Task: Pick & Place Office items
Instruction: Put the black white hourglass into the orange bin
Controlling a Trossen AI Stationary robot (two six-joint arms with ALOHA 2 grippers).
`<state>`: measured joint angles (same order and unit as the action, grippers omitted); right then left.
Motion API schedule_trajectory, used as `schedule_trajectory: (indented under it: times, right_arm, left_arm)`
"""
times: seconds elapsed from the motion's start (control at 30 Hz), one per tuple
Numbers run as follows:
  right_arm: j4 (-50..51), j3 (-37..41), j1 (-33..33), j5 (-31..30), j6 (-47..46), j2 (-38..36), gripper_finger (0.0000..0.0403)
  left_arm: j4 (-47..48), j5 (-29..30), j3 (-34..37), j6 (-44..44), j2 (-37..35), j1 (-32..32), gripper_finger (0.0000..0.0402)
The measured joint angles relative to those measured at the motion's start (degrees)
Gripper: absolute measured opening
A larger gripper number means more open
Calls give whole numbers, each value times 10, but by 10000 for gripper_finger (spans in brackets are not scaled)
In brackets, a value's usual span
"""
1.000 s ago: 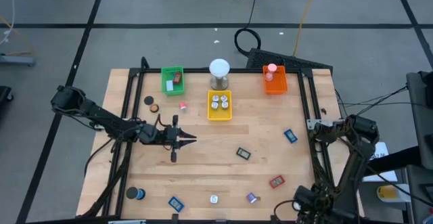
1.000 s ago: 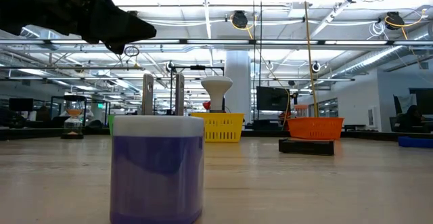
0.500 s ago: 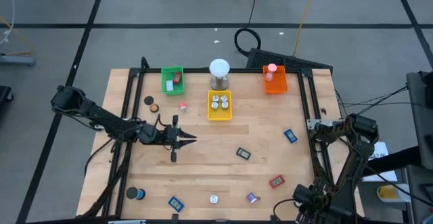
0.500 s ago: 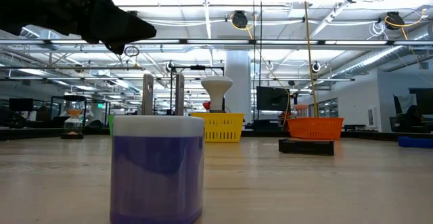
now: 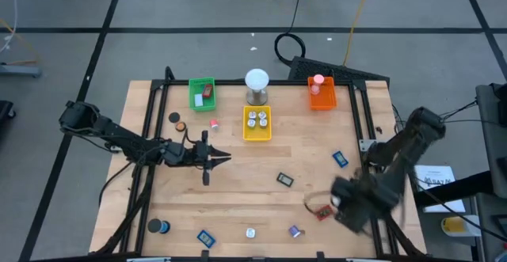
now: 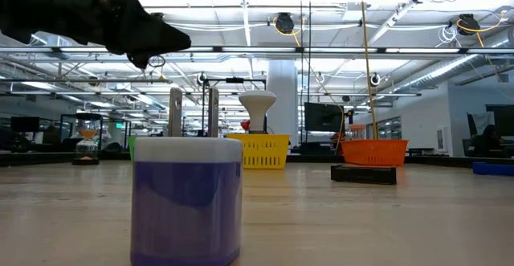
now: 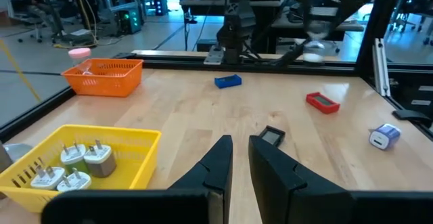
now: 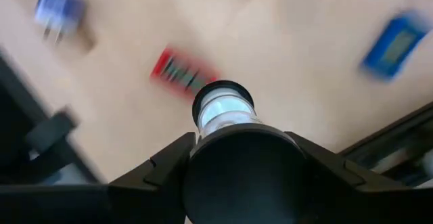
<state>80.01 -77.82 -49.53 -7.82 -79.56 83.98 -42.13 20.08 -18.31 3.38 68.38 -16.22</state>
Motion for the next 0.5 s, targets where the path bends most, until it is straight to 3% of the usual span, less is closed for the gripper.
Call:
schedule_trajectory:
  times: [0.27,0.33,0.5]
  right_arm:
    - [25,3,301,-60,318,-32,197]
    - [4,14,380,-76,394,-32,197]
    - [-116,65,547,-48,549,-31,197]
  left_arm:
    - [1,0,0,0,0,2,51]
    - [1,0,0,2,0,2,51]
    - [1,0,0,3,0,1,51]
